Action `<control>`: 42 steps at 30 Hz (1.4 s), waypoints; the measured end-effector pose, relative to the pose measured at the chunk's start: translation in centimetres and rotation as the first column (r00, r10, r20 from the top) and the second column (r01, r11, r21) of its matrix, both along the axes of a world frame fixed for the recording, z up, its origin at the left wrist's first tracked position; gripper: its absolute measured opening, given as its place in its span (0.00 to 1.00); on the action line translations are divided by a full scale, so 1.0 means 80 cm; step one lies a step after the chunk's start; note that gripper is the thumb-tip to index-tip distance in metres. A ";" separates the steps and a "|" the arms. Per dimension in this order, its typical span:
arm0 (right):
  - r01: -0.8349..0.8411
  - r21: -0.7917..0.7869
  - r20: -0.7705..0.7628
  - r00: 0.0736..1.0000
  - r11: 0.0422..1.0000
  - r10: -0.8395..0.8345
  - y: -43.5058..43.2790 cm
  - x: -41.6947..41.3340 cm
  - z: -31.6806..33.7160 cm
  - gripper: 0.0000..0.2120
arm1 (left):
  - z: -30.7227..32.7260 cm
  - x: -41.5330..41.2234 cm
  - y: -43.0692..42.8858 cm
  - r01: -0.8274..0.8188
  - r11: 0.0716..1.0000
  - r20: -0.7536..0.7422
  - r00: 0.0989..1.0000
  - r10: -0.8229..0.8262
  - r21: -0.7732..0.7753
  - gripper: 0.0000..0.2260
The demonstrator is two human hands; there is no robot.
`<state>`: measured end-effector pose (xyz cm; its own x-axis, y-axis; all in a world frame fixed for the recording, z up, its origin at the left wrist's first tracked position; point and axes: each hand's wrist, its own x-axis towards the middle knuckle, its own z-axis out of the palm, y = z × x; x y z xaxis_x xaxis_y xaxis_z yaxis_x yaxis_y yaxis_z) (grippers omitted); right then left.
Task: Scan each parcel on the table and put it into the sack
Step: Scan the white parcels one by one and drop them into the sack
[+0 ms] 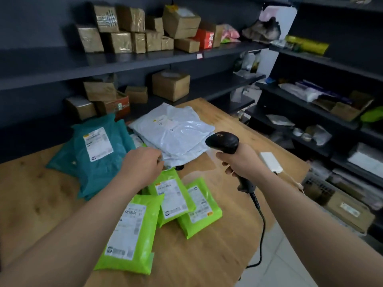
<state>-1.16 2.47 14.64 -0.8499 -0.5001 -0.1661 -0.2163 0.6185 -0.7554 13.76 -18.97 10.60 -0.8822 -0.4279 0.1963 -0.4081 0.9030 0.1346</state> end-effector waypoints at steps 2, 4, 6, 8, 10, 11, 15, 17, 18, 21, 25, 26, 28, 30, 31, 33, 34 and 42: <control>0.006 -0.008 -0.005 1.000 1.000 -0.006 -0.022 -0.046 -0.006 0.08 | -0.009 -0.039 -0.015 -0.044 0.999 0.029 0.999 0.043 0.025 0.11; 0.007 -0.023 0.000 1.000 1.000 -0.007 -0.044 -0.091 -0.017 0.08 | -0.023 -0.074 -0.030 -0.092 0.993 0.038 0.995 0.090 0.072 0.11; -0.013 -0.034 -0.002 1.000 0.999 0.013 -0.069 -0.135 -0.032 0.09 | -0.041 -0.106 -0.044 -0.150 0.979 0.060 0.988 0.143 0.136 0.12; -0.057 -0.014 -0.038 0.998 0.998 0.056 -0.093 -0.177 -0.049 0.09 | -0.061 -0.136 -0.054 -0.232 0.951 0.109 0.971 0.213 0.206 0.14; -0.095 0.029 -0.075 0.992 0.995 0.097 -0.115 -0.214 -0.067 0.11 | -0.080 -0.164 -0.061 -0.324 0.912 0.159 0.943 0.291 0.252 0.15; -0.120 0.035 -0.058 0.991 0.992 0.122 -0.125 -0.231 -0.076 0.11 | -0.090 -0.177 -0.063 -0.367 0.891 0.180 0.927 0.328 0.267 0.16; -0.238 -0.006 0.080 0.968 0.971 0.238 -0.163 -0.289 -0.111 0.11 | -0.120 -0.217 -0.069 -0.514 0.774 0.228 0.858 0.460 0.371 0.19; -0.279 -0.050 0.151 0.947 0.959 0.283 -0.174 -0.306 -0.125 0.12 | -0.130 -0.231 -0.071 -0.560 0.696 0.187 0.821 0.539 0.450 0.16; -0.291 -0.071 0.183 0.937 0.954 0.299 -0.178 -0.312 -0.132 0.14 | -0.134 -0.235 -0.072 -0.584 0.651 0.161 0.791 0.590 0.484 0.15; -0.309 -0.082 0.246 0.915 0.948 0.319 -0.180 -0.325 -0.145 0.15 | -0.140 -0.241 -0.073 -0.616 0.554 0.086 0.708 0.701 0.559 0.12; -0.328 -0.108 0.315 0.884 0.939 0.345 -0.165 -0.335 -0.147 0.08 | -0.136 -0.238 -0.056 -0.568 0.525 -0.005 0.676 0.737 0.634 0.10; -0.326 -0.118 0.323 0.880 0.938 0.347 -0.157 -0.338 -0.146 0.07 | -0.132 -0.236 -0.046 -0.547 0.526 -0.025 0.677 0.735 0.651 0.10; -0.323 -0.129 0.350 0.870 0.938 0.348 -0.136 -0.344 -0.139 0.06 | -0.122 -0.226 -0.024 -0.501 0.492 -0.031 0.678 0.735 0.712 0.11; -0.332 -0.115 0.385 0.854 0.936 0.350 -0.110 -0.347 -0.132 0.07 | -0.109 -0.208 0.005 -0.485 0.470 0.021 0.712 0.702 0.737 0.12; -0.337 -0.103 0.398 0.849 0.936 0.349 -0.097 -0.347 -0.130 0.07 | -0.104 -0.195 0.021 -0.487 0.484 0.066 0.751 0.657 0.727 0.13; -0.350 -0.094 0.410 0.840 0.932 0.357 -0.076 -0.345 -0.130 0.08 | -0.099 -0.172 0.051 -0.498 0.514 0.195 0.823 0.533 0.698 0.12; -0.364 -0.102 0.418 0.829 0.926 0.372 -0.070 -0.343 -0.131 0.10 | -0.098 -0.163 0.064 -0.522 0.521 0.282 0.835 0.472 0.675 0.11; -0.463 -0.032 0.502 0.758 0.886 0.415 -0.062 -0.303 -0.167 0.13 | -0.125 -0.180 0.081 -0.482 0.175 0.172 0.592 0.787 0.859 0.34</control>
